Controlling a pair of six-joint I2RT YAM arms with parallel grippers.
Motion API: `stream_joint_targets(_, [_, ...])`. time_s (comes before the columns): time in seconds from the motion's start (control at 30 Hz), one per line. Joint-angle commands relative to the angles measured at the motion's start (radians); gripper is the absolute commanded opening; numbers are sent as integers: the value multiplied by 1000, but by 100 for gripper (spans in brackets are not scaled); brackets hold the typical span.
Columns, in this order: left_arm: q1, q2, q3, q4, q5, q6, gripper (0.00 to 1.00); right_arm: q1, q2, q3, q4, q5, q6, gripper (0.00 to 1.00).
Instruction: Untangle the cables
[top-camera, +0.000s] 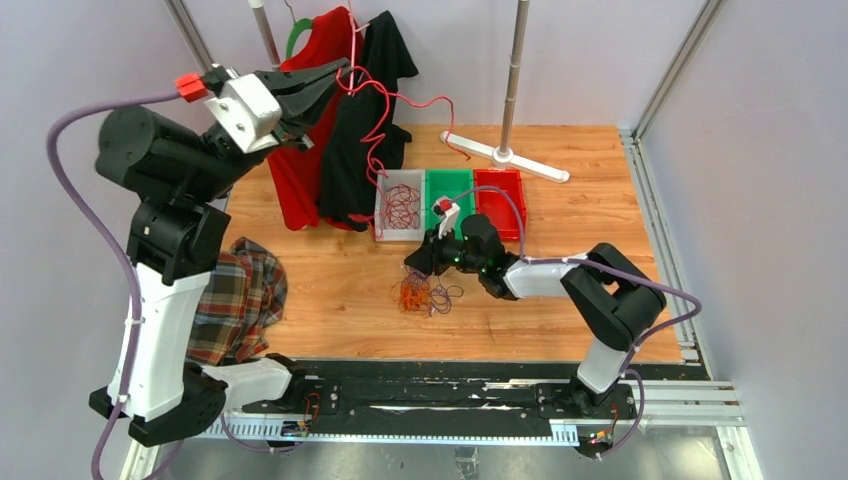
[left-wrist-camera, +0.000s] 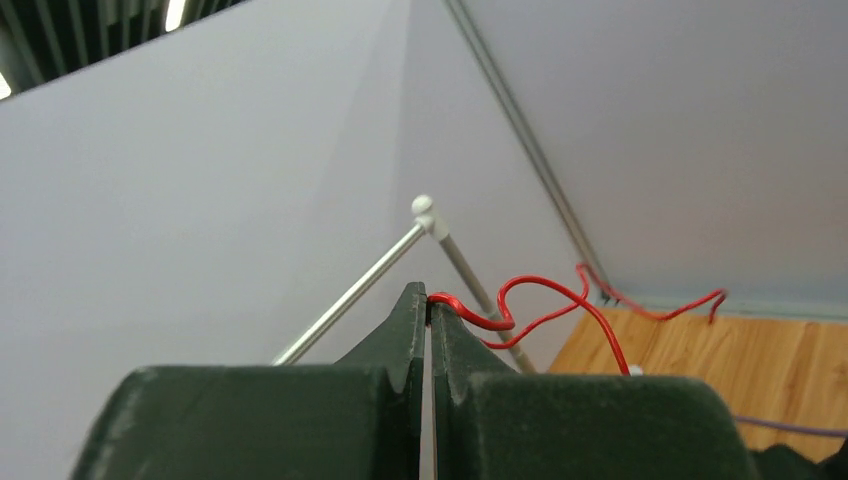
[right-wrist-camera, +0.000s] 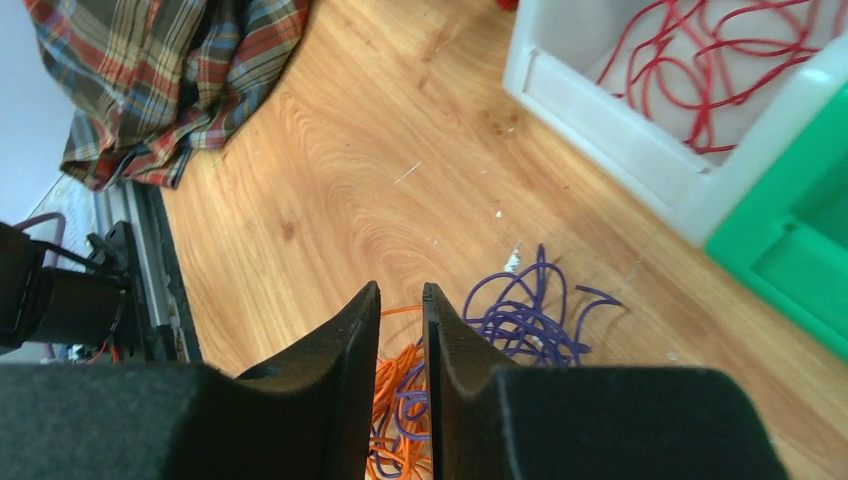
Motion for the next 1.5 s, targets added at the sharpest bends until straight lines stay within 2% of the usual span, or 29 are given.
stream_joint_targets(0.0, [-8,-18,-124,-42,-128,125,0,-10,-106,22,-107,146,-35,23])
stream_joint_targets(0.2, [-7,-17,-310,0,-276,230,0,-59,-228,-16,-166,293,-36,22])
stream_joint_targets(0.37, [11,53,-368,92,-371,255,0,-75,-283,-30,-192,356,-57,21])
stream_joint_targets(0.8, [88,211,-248,191,-355,181,1,-83,-252,-14,-216,368,-63,18])
stream_joint_targets(1.33, [102,222,-512,264,-321,312,0,-85,-260,1,-247,374,-74,15])
stream_joint_targets(1.47, [101,247,-564,267,-360,357,0,-91,-280,-7,-262,379,-80,14])
